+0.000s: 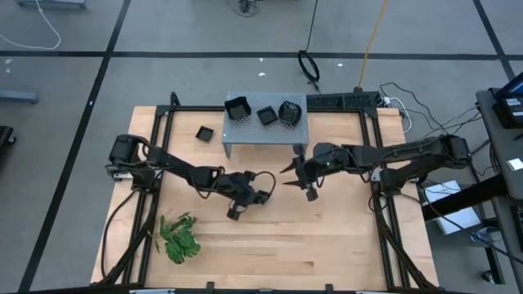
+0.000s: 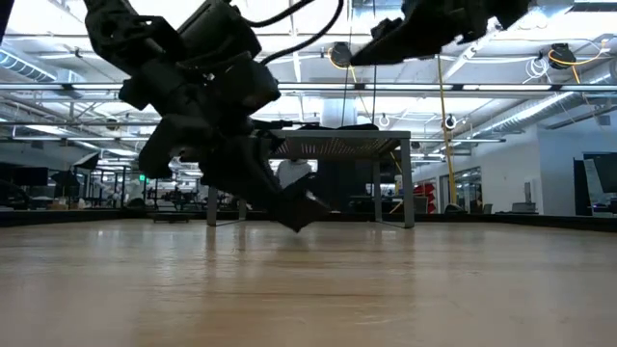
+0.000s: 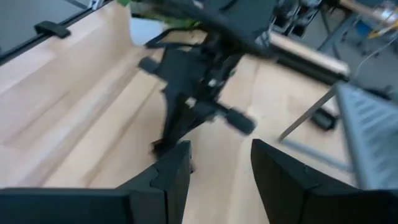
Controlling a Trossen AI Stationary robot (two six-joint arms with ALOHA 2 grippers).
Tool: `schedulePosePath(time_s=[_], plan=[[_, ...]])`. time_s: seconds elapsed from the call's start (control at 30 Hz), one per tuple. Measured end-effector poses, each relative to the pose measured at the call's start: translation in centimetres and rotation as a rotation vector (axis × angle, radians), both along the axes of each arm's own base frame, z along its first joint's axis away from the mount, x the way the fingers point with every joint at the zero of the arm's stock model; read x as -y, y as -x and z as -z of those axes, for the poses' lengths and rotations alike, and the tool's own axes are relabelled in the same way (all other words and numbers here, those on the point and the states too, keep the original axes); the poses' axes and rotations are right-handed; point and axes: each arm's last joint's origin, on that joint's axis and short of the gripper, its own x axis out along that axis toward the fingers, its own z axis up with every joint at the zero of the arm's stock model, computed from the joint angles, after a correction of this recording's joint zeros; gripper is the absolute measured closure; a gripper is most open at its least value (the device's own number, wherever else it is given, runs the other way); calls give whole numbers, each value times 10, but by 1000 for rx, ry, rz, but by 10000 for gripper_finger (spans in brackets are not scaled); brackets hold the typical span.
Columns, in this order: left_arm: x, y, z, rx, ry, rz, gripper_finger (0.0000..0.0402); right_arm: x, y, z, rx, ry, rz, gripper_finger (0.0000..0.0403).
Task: Pick & Place Mini shaped plates
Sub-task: Stack the black square plate on top of the black square plates on the shelf
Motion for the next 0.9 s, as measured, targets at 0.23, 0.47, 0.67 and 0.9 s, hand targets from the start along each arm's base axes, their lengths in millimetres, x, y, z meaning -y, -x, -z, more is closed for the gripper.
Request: schedulePosePath(time_s=[0.23, 0.47, 0.67, 0.9], plan=[[-11, 2, 3, -32, -142, -46, 393, -7, 9, 35, 31, -9, 56, 248], [-13, 4, 6, -57, -215, -153, 365, -13, 21, 62, 131, -13, 25, 248], [-7, 4, 6, -52, -210, -177, 302, -14, 22, 71, 129, 47, 129, 248], [4, 9, -28, 64, -184, -207, 235, -15, 10, 96, 20, 123, 112, 248]])
